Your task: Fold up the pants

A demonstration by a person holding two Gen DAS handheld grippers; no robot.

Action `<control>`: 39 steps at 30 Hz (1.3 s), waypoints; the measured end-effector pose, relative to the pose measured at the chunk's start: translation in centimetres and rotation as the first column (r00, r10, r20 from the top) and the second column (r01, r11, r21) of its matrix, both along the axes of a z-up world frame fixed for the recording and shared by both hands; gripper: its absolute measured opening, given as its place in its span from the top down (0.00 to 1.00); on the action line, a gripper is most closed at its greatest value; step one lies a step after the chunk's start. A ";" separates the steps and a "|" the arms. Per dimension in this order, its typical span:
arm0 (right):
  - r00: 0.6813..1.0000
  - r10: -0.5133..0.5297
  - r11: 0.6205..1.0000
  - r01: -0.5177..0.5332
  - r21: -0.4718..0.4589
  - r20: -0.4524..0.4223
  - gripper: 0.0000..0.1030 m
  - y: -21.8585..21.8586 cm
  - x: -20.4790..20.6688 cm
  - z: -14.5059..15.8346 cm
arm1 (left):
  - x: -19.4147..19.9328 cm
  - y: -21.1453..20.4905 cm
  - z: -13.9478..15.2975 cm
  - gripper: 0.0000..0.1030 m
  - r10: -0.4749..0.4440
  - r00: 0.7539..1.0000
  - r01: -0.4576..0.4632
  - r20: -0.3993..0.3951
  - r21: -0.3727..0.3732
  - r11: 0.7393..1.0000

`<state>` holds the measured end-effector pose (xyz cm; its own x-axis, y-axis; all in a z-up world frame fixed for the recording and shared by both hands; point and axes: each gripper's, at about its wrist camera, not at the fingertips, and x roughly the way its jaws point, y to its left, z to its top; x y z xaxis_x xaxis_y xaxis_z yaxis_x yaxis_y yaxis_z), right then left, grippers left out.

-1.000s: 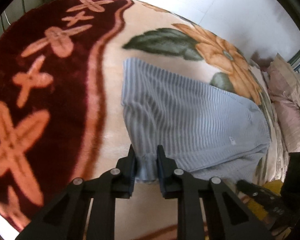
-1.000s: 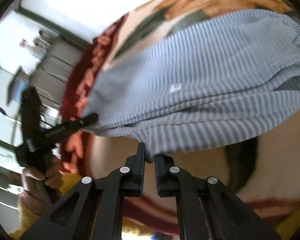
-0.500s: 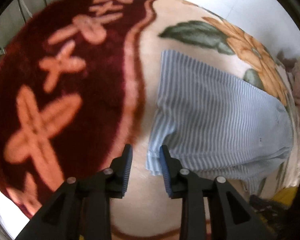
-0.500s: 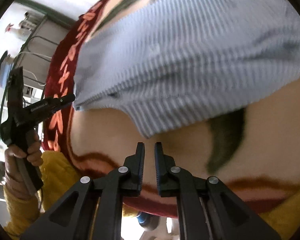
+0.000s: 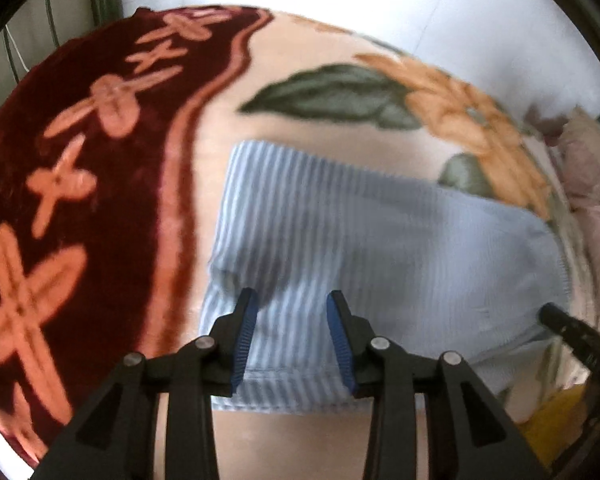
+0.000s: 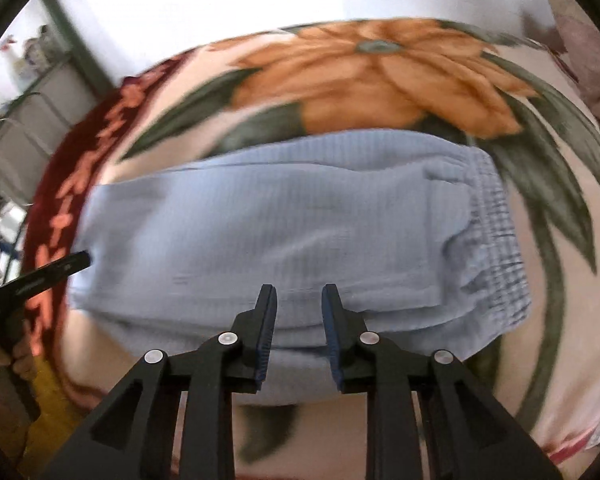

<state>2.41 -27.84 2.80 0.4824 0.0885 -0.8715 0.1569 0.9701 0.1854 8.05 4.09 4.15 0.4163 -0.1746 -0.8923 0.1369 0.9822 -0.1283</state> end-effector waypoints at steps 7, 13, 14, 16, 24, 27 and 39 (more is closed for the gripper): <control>0.994 -0.103 0.989 0.105 0.104 -0.021 1.00 -3.5 -1.1 -1.0 | -0.1 0.3 -1.6 0.63 0.001 1.000 -0.001 -0.015 0.018 1.000; 0.993 -0.069 0.998 0.070 -0.006 0.100 0.82 -2.7 -0.3 2.4 | -0.3 0.5 -1.7 0.63 0.012 1.000 -0.012 0.001 0.009 1.000; 0.994 -0.072 0.997 0.074 -0.018 0.085 0.82 -3.1 0.2 2.0 | -0.5 0.5 -1.6 0.63 0.013 1.000 -0.013 0.003 0.011 1.000; 0.995 -0.092 0.994 0.094 -0.050 0.037 0.82 -3.7 1.2 0.3 | -0.7 0.4 -1.5 0.63 0.010 1.000 -0.010 0.005 0.022 1.000; 0.993 -0.110 0.991 0.113 -0.077 0.036 0.82 -3.1 1.0 -0.7 | -2.1 1.4 -0.3 0.50 0.025 1.000 -0.025 0.001 0.031 0.999; 0.992 -0.105 0.992 0.110 -0.063 0.076 0.82 -1.8 0.1 0.7 | -3.0 2.7 0.0 0.50 0.064 0.998 -0.064 0.011 0.002 0.998; 0.999 0.045 0.998 -0.046 0.032 0.029 0.82 7.4 -1.0 -1.9 | -2.5 5.9 -1.2 0.49 0.182 0.983 -0.182 -0.011 -0.070 0.981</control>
<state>1.38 -20.48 0.92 0.5015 0.1393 -0.8539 0.1073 0.9693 0.2212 5.54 9.94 2.92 0.4432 -0.1585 -0.8823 -0.0437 0.9793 -0.1979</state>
